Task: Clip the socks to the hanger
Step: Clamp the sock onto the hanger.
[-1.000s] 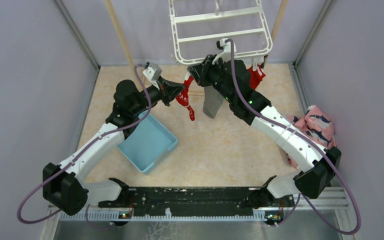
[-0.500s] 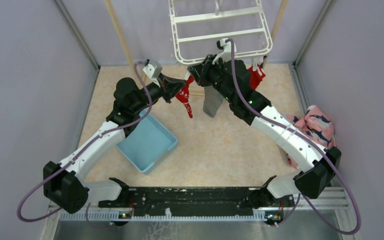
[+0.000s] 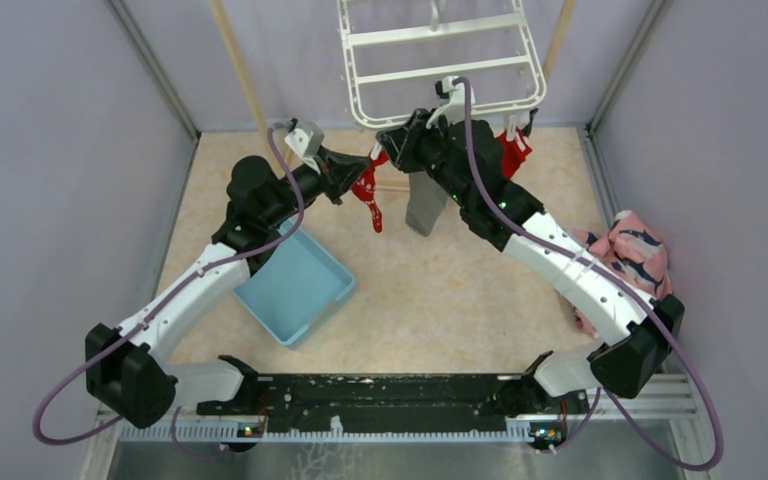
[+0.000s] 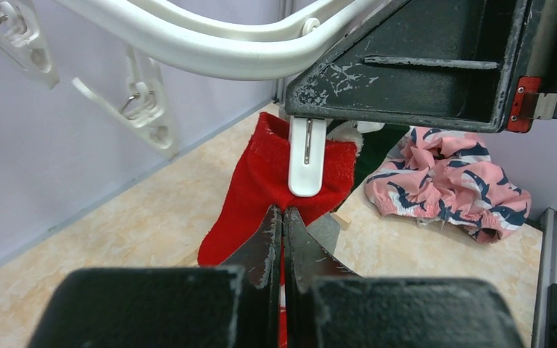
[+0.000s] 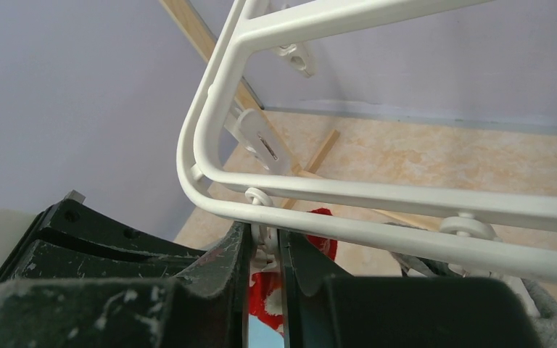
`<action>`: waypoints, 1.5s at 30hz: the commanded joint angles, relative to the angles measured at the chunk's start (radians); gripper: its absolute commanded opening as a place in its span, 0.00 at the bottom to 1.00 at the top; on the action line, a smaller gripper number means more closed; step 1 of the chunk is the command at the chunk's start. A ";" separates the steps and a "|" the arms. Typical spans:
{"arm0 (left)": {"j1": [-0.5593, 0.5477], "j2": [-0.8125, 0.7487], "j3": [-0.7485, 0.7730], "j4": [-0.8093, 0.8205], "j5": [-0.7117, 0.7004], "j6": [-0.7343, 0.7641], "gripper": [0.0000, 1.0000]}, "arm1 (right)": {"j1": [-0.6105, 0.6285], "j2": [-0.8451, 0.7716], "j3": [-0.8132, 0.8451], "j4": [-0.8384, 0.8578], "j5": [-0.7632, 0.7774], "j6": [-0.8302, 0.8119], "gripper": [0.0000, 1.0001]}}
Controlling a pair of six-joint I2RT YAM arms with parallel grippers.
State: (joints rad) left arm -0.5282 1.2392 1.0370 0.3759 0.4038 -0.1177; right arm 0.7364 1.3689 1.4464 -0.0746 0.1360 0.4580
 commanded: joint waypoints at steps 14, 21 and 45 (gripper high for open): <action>-0.010 -0.031 0.016 0.081 -0.056 -0.005 0.00 | -0.003 -0.062 -0.008 0.018 0.011 0.011 0.53; -0.011 -0.022 0.020 0.078 -0.062 -0.020 0.31 | -0.003 -0.106 -0.038 0.033 0.016 0.011 0.57; -0.009 -0.137 -0.225 -0.325 -0.448 -0.169 0.99 | -0.010 -0.343 -0.287 -0.073 0.136 -0.013 0.59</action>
State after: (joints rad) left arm -0.5335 1.1225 0.8928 0.1745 0.0986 -0.1864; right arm 0.7361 1.0760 1.2160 -0.1265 0.2138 0.4557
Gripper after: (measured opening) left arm 0.987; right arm 0.584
